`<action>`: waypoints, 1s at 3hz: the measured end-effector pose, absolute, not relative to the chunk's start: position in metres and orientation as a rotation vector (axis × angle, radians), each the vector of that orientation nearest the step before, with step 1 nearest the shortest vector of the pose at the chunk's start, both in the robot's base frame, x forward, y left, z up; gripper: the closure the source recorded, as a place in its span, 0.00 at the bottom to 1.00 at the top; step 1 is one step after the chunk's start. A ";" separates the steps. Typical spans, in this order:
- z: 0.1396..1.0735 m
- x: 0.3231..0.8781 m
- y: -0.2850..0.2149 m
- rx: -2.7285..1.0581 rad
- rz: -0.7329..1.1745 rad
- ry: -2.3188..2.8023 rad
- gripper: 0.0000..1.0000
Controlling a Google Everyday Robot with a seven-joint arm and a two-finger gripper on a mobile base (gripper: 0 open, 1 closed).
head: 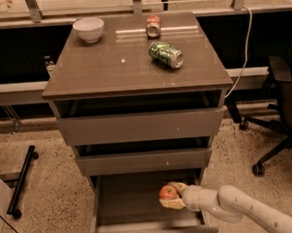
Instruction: Place apple into bottom drawer
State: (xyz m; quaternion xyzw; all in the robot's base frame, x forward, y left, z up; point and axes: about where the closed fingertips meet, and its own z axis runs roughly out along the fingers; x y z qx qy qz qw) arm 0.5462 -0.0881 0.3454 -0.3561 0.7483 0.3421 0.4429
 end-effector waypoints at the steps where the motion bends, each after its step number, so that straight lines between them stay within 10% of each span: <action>1: 0.322 0.555 -0.071 -0.923 0.831 1.861 1.00; 3: 0.268 0.576 -0.048 -0.993 0.763 1.914 1.00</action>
Offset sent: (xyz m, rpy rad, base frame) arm 0.0333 0.0410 -0.0812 -0.1431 0.0014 0.0484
